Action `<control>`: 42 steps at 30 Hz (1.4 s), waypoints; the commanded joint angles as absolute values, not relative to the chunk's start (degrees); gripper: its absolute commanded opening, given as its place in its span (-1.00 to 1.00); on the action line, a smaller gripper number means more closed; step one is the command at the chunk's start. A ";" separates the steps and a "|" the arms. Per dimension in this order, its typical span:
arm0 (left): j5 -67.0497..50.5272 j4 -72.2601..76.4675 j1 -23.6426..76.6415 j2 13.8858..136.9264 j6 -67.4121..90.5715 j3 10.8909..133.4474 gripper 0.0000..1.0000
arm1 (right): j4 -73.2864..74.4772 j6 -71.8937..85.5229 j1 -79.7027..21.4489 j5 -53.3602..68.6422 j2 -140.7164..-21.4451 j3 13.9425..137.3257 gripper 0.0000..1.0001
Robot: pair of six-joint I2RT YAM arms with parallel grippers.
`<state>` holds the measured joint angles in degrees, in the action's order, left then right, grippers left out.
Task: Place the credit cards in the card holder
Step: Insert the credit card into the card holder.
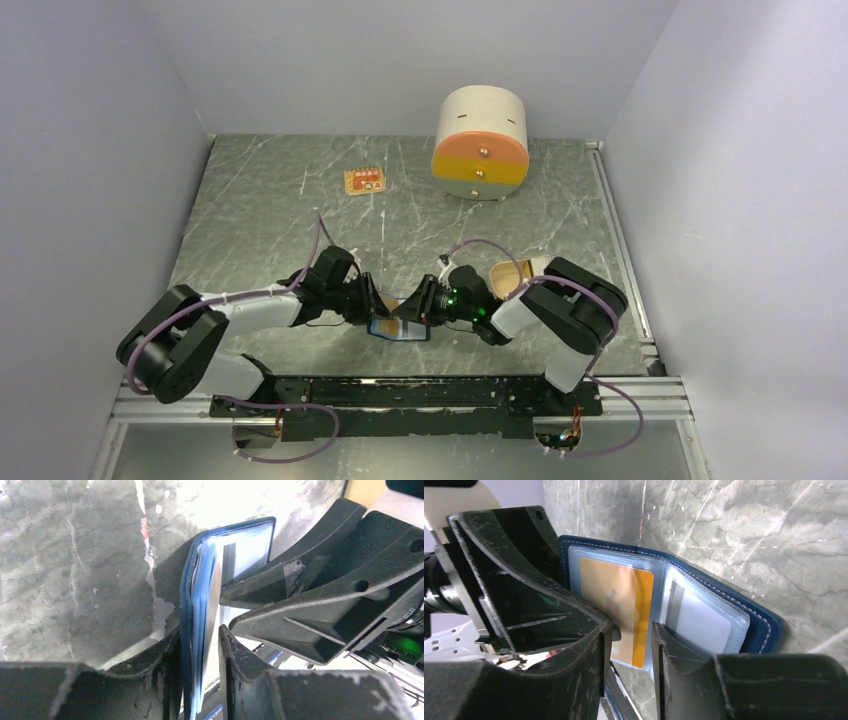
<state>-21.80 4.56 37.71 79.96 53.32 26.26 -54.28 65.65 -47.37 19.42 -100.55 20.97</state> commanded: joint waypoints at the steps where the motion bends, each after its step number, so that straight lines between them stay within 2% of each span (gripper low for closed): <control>1: -19.98 2.85 38.13 75.85 52.87 27.92 -0.31 | -41.06 60.11 -47.29 15.81 -94.40 22.32 -0.21; 7: -19.64 1.69 38.10 74.44 53.16 28.11 -0.31 | -28.39 55.18 -47.30 11.00 -88.18 24.34 -0.19; 11: -19.06 0.45 38.14 72.90 53.11 28.67 -0.34 | -24.46 53.67 -47.21 8.85 -86.42 24.69 -0.33; 14: -18.89 0.04 38.13 71.98 53.17 28.74 -0.37 | -23.97 53.21 -47.22 8.21 -86.38 24.67 -0.39; 25: -19.23 0.43 38.19 71.04 53.33 28.75 -0.42 | -23.97 52.48 -47.27 8.22 -88.49 24.91 -0.42; 30: -19.72 1.33 38.24 70.76 53.60 28.44 -0.33 | -24.44 52.30 -47.21 8.24 -89.64 24.95 -0.44; 35: -19.68 1.49 38.41 70.93 53.49 28.54 -0.42 | -24.70 52.21 -47.20 8.17 -90.16 25.01 -0.44; 42: -20.21 3.48 38.48 69.50 53.68 27.69 -0.35 | -25.15 52.38 -47.16 8.57 -90.73 24.87 -0.45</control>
